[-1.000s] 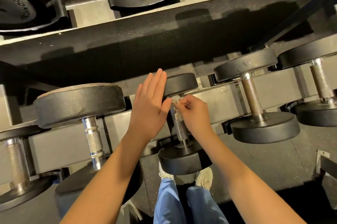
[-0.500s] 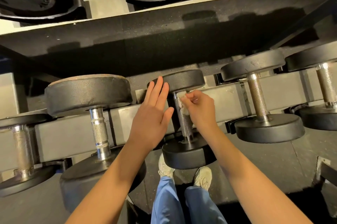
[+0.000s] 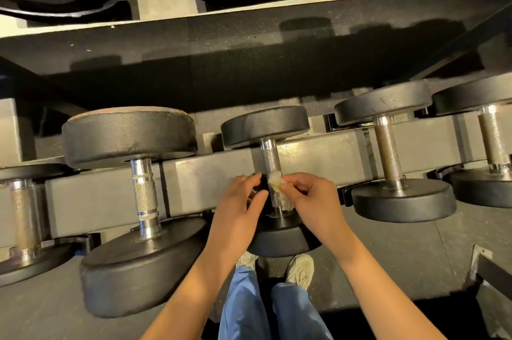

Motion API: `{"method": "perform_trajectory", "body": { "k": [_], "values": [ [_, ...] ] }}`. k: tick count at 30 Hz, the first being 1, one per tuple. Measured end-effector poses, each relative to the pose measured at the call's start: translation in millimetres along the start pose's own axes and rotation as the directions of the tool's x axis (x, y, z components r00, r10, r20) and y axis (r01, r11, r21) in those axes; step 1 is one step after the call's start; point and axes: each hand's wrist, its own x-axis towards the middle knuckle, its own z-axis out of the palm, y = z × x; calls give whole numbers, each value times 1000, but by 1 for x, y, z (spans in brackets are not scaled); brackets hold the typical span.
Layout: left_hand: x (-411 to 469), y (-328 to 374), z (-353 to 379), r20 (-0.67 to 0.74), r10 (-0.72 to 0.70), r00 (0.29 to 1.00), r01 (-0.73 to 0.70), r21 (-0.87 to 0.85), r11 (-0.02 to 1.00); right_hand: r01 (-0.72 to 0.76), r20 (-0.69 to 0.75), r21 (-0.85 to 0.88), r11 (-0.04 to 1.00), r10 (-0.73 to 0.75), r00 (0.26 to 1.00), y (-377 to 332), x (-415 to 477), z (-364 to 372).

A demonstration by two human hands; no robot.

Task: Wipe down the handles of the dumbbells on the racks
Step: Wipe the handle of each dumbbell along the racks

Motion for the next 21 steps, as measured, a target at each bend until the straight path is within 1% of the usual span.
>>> {"method": "perform_trajectory", "body": {
  "k": [1,2,4,6,7,9,11,12,15,18,21],
  "values": [
    [3,4,3,15,-37,999,38,-106,994,-3,17,2,1000,2,1000,0,0,1],
    [5,8,7,5,-46,999,46,-185,982,-8,33,1,1000,8,999,1,0,3],
    [8,14,14,-55,-74,996,53,-317,947,-16,80,23,1000,14,997,1,-1,5],
    [9,17,16,-121,-149,981,84,-428,900,4,124,72,997,-13,992,0,-4,5],
    [12,18,15,-169,-167,971,79,-435,897,29,108,78,997,-38,993,0,-5,4],
    [21,18,12,-280,-154,948,52,-341,938,76,-6,24,997,-76,997,4,-10,1],
    [35,22,8,-355,-120,927,37,-230,972,59,-97,-74,996,-66,993,13,-14,2],
    [42,23,9,-366,-102,925,27,-206,978,28,-119,-116,993,-42,992,18,-16,5],
    [54,22,20,-336,-135,932,66,-209,976,-50,-179,-142,989,24,984,28,-17,12],
    [49,9,30,-294,-167,941,135,-127,983,-47,-207,-146,988,16,978,30,-16,14],
    [32,4,32,-194,-194,962,157,-189,969,-37,-216,-141,989,6,976,30,-16,13]
  ]
}}
